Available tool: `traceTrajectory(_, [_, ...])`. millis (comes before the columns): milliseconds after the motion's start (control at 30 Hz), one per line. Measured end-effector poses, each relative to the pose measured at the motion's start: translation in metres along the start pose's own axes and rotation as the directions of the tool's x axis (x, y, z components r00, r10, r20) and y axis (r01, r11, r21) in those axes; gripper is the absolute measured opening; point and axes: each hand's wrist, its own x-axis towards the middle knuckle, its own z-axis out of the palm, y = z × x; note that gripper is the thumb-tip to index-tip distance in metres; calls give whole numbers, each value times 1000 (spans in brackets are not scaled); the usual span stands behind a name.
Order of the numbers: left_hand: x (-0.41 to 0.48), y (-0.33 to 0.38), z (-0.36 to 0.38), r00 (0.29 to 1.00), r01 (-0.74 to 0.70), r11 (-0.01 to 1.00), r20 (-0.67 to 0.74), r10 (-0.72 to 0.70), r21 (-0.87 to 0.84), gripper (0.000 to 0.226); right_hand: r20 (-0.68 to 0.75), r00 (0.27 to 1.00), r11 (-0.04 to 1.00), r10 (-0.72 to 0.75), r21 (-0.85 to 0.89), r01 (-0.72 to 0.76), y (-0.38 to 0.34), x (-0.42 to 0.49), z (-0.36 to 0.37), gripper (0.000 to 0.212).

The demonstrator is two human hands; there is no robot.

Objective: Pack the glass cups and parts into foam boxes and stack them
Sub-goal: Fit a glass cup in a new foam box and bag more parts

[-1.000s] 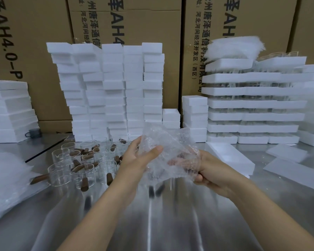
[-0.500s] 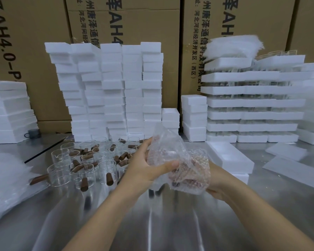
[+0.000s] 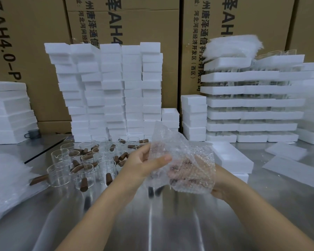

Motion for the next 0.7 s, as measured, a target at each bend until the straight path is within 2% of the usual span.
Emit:
traceTrajectory(200, [1, -10, 10, 1000, 12, 1000, -2, -12, -8, 72, 63, 998, 997, -26, 79, 21, 1, 2, 5, 7])
traceTrajectory(300, [3, -6, 7, 1000, 9, 1000, -25, -9, 8, 77, 3, 999, 996, -41, 85, 40, 4, 3, 2, 10])
traceTrajectory(433, [6, -4, -1, 997, 2, 999, -81, -5, -37, 83, 2, 1000, 987, -15, 161, 15, 9, 10, -1, 28])
traceTrajectory(500, [6, -5, -1, 997, 4, 999, -70, -6, -34, 84, 15, 1000, 990, -10, 142, 8, 10, 12, -1, 28])
traceTrajectory(567, [6, -7, 1, 998, 2, 999, -68, -5, -38, 96, -22, 1000, 993, -9, 115, 12, 13, 13, 0, 21])
traceTrajectory(633, [6, -7, 3, 998, -5, 999, -57, 2, -50, 106, -88, 996, 996, 7, 85, 1, 18, 15, -3, 26])
traceTrajectory(700, [5, -5, 4, 999, -5, 999, -50, 3, -54, 108, -92, 996, 998, 4, 56, 1, 19, 16, -2, 28])
